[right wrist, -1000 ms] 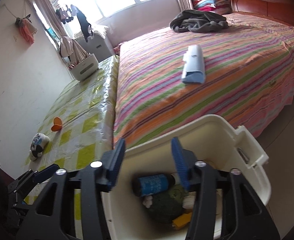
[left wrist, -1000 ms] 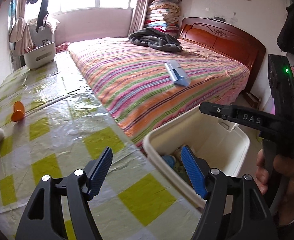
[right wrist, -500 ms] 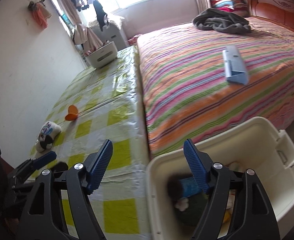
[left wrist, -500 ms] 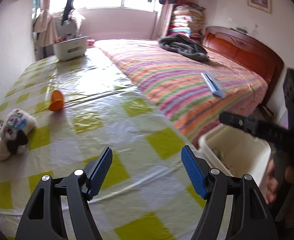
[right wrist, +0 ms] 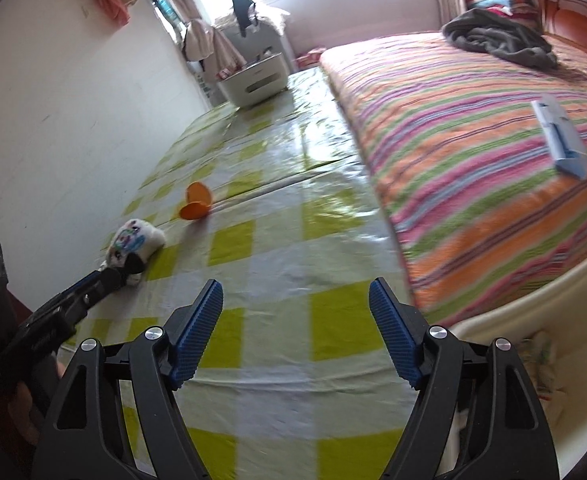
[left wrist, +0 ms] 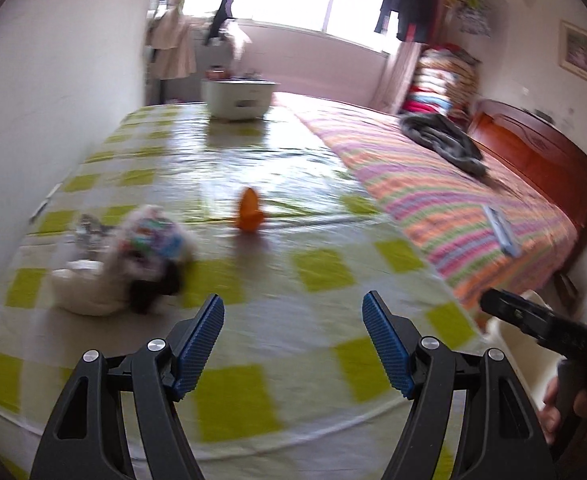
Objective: Collect trash
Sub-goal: 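Move both open tools back over the table toward the white plush toy and orange peel, then grasp the white plush toy with the left tool while the right tool grasps the orange peel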
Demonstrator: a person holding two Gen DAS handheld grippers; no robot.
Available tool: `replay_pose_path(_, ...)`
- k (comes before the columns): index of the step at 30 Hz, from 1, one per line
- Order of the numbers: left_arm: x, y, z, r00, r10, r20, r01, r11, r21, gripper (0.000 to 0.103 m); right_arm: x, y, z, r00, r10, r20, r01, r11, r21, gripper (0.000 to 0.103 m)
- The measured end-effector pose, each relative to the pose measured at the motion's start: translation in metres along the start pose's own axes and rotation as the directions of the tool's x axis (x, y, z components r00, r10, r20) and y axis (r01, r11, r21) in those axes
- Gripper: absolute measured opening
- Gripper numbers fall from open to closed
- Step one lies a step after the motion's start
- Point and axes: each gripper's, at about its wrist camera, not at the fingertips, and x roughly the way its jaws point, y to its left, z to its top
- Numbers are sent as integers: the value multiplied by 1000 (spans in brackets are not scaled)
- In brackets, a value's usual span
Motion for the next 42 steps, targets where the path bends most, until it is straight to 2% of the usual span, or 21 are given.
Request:
replay_pose_path(7, 13, 59, 11, 996, 83, -32, -85, 995, -58, 70, 33, 37, 8, 999, 29, -43, -31, 998, -53, 75)
replay_pose_path(12, 13, 92, 11, 995, 85, -42, -90, 988, -123, 70, 51, 61, 21, 998, 44, -54, -48, 996, -80, 75)
replay_pose_path(18, 13, 122, 10, 993, 112, -45, -117, 981, -158, 70, 75, 92, 39, 996, 57, -63, -64, 990, -122, 75)
replay_pose_path(22, 16, 138, 10, 994, 89, -61, -100, 975, -198, 70, 89, 107, 43, 995, 65, -71, -75, 988, -136, 75)
replay_pose_path(26, 16, 144, 18, 998, 43, -34, -50, 971, -233, 70, 98, 117, 43, 994, 69, -80, -81, 985, -155, 75)
replay_pose_path(30, 24, 132, 34, 999, -10, -31, 4, 981, -193, 70, 108, 123, 47, 994, 66, -86, -80, 983, -165, 75)
replay_pose_path(35, 48, 119, 42, 996, -27, -85, 14, 989, -150, 70, 120, 131, 68, 997, 36, -67, -49, 979, -196, 75)
replay_pose_path(42, 61, 119, 42, 995, -21, -100, 4, 986, -164, 70, 174, 133, 88, 992, -23, -125, -5, 976, -215, 75)
